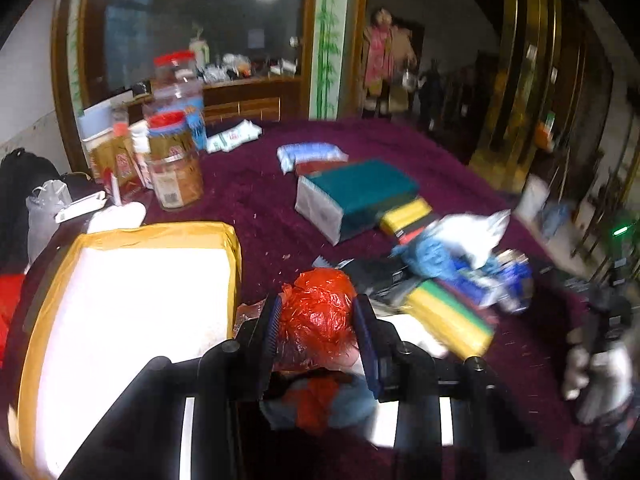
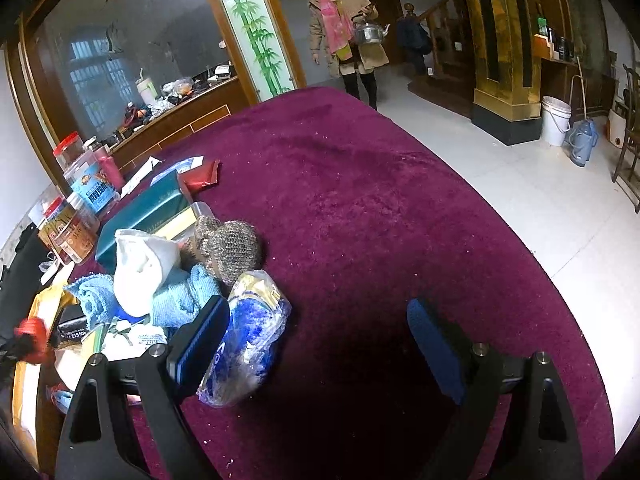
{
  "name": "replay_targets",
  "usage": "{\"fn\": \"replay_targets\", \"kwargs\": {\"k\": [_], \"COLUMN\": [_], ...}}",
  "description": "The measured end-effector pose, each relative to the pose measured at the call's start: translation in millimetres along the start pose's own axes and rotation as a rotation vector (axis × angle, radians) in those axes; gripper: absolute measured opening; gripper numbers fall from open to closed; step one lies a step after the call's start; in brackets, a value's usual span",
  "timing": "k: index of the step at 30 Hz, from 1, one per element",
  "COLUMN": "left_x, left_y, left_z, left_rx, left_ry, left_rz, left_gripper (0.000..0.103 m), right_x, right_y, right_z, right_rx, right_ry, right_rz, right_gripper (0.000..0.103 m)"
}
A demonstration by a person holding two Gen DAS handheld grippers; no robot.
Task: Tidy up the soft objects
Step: 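Carry the red ball into the white tray and release while right gripper places blue wrapped bundle there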
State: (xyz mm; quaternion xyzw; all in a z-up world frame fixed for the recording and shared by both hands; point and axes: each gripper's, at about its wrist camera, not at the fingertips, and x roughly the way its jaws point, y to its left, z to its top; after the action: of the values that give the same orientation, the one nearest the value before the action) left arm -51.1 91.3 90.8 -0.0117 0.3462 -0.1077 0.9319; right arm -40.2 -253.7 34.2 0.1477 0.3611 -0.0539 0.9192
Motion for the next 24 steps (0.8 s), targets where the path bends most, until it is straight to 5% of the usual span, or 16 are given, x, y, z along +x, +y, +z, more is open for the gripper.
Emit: {"fn": "replay_targets", "kwargs": {"k": [10,20,22,24], "left_x": [-112,-131,-134,-139], "left_y": [20,68,72,77], "left_z": [-38,-69,-75,-79], "left_rx": [-0.136,-0.219,-0.233,-0.243], "left_ry": [-0.165,-0.175,-0.179,-0.183], "left_rz": [-0.116,-0.09,-0.091,-0.082], "left_gripper": [0.038,0.038,0.038,0.038], "right_x": [5,-7,1,14], "right_y": [-4,13,21,29], "right_z": [1,-5,-2,-1], "right_rx": [0.027,-0.072,-0.08,-0.084], "right_ry": [0.032,0.117,0.139,0.172], "right_rz": [0.028,0.022,0.022,0.023], "right_gripper": [0.09,0.089,0.075,0.036]}}
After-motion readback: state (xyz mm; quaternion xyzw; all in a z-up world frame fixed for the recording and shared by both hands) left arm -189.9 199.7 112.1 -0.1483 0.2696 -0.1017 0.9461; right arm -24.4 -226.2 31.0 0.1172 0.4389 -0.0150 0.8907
